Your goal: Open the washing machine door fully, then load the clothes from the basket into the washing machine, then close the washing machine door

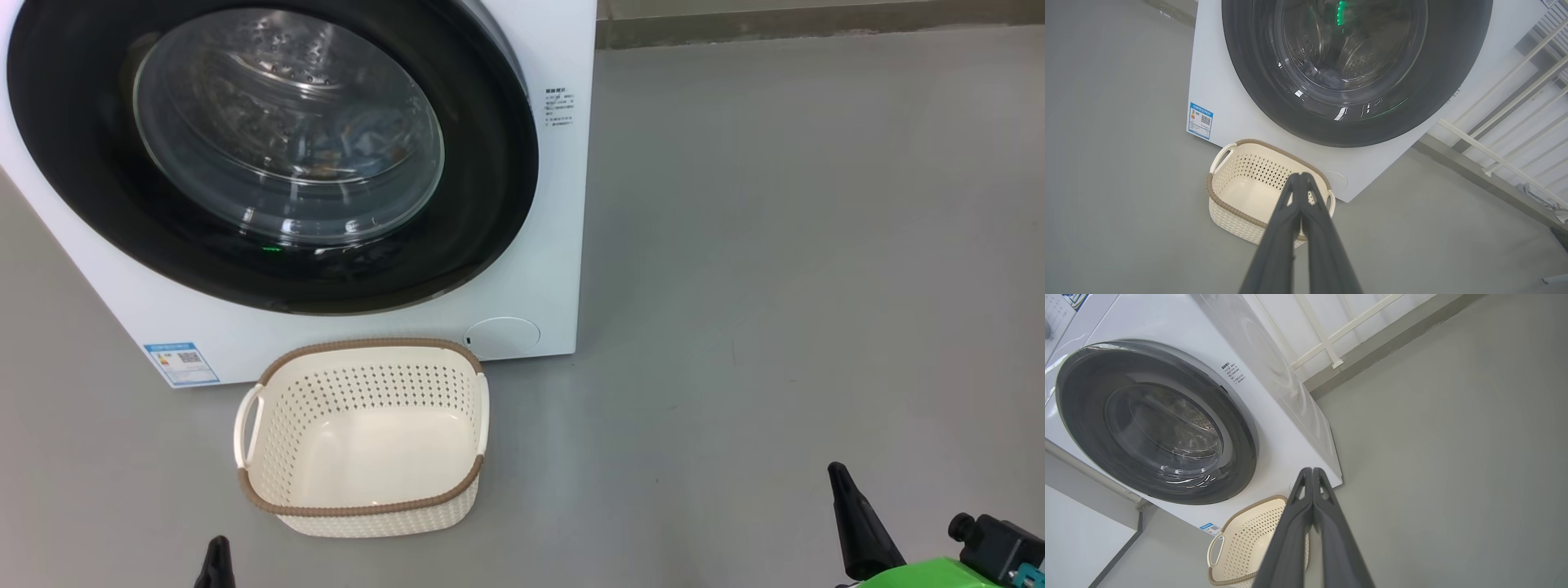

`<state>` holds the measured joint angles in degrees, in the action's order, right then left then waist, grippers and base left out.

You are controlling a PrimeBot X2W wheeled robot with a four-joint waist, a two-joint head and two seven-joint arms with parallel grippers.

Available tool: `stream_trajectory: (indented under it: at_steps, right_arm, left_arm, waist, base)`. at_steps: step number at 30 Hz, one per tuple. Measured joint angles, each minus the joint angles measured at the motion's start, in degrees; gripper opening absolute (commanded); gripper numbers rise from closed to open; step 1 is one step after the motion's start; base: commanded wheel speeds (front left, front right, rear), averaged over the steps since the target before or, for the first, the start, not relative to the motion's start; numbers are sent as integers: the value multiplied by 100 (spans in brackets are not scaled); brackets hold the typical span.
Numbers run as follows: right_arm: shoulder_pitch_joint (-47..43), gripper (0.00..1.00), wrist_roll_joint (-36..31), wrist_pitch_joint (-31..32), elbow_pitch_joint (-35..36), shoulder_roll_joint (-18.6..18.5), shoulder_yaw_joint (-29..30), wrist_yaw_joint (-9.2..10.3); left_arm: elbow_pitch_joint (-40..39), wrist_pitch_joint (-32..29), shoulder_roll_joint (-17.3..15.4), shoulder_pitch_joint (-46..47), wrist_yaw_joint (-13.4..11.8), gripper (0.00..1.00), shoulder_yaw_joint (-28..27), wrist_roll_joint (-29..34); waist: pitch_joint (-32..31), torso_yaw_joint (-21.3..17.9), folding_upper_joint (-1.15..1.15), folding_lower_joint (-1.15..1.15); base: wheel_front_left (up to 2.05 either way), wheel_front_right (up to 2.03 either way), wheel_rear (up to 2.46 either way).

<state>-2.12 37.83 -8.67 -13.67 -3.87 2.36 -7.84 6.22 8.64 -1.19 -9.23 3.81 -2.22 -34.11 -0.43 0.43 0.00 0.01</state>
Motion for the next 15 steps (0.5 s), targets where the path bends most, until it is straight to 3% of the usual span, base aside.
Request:
stream_trajectory:
  at_steps: [15]
  right_arm:
    - [115,0,905,253,-29,20,76,0]
  left_arm:
    - [151,-230,-13,184,52,0,-32,-953]
  waist:
    - [10,-7,0,0]
  base:
    - [0,0,0]
